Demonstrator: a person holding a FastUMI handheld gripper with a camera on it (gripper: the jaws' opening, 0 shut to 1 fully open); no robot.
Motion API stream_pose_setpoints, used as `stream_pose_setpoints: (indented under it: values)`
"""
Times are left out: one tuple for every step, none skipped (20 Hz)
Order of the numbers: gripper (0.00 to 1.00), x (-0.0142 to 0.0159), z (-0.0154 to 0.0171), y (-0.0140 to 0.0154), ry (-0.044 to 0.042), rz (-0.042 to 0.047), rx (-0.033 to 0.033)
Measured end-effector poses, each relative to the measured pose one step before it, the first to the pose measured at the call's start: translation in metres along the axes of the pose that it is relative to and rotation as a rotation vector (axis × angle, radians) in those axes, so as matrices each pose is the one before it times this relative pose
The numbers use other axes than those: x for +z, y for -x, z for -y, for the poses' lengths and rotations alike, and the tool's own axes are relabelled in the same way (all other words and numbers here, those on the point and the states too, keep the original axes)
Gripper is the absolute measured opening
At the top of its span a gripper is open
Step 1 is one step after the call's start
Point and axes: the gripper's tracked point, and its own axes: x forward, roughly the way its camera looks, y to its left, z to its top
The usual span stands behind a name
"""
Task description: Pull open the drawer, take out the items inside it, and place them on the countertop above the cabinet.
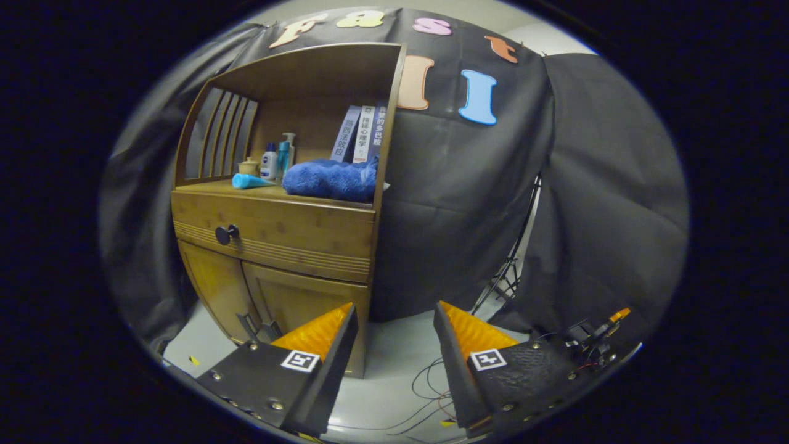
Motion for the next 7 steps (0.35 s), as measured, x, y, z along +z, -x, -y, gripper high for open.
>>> stream_pose_setpoints:
  values:
    - [0.74, -0.00061, -0.00045, -0.00003, -0.00332, -0.00288, 0.00279]
    - [0.74, -0.00120, 0.00031, 0.00003, -0.00396, -0.00501, 0.00063]
    - [0.74, -0.00175, 0.00057, 0.00075, -0.00395, -0.00365, -0.00293]
    - [0.74, -0.00173, 0.00101, 0.00104, -0.00646, -0.00212, -0.00409]
    - [0.74, -0.00181, 0.00050, 0.00150, -0.00858, -0.00386, -0.00345]
    - [0.74, -0.00331, 0.00105, 0.00105, -0.00769, -0.00562, -0.00425]
    - [0.74, -0.00333, 0.00235, 0.00217, -0.00681, -0.00743, -0.00732]
